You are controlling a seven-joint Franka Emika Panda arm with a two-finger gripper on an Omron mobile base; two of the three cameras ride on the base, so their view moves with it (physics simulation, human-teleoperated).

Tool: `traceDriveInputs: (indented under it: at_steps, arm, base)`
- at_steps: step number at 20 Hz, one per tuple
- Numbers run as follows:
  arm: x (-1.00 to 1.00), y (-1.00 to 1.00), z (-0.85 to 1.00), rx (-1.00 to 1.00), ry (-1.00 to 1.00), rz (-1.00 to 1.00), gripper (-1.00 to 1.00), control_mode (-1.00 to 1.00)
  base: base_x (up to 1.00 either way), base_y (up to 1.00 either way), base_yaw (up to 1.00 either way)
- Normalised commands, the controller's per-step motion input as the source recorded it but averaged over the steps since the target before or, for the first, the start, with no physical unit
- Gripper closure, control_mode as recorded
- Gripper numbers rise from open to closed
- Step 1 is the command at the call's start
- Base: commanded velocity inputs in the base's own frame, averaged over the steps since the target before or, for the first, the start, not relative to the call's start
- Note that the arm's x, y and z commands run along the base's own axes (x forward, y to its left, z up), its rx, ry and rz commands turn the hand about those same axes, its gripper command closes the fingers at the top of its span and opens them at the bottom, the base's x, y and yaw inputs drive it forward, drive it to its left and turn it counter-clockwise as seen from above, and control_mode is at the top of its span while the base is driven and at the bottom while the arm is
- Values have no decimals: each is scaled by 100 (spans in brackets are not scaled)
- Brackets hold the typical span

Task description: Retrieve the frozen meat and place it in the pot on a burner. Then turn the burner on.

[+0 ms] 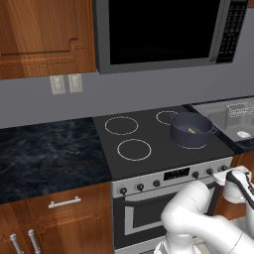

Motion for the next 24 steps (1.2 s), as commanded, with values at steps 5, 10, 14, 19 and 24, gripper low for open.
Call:
traceDriveInputs:
  at_steps: [5,10,14,19,24]
  arm:
    - [0,3,-18,-27,-2,2,100,-100]
    - [0,17,-14,-32,0,0,100,-100]
    - [0,11,-9,-26,0,0,100,-100]
    - [0,14,-11,-23,0,0,100,-100]
    - [0,12,-7,-22,0,0,100,-100]
  base:
    - [0,0,0]
    - [0,0,0]
    - [0,0,0]
    - [0,0,0]
    - [0,0,0]
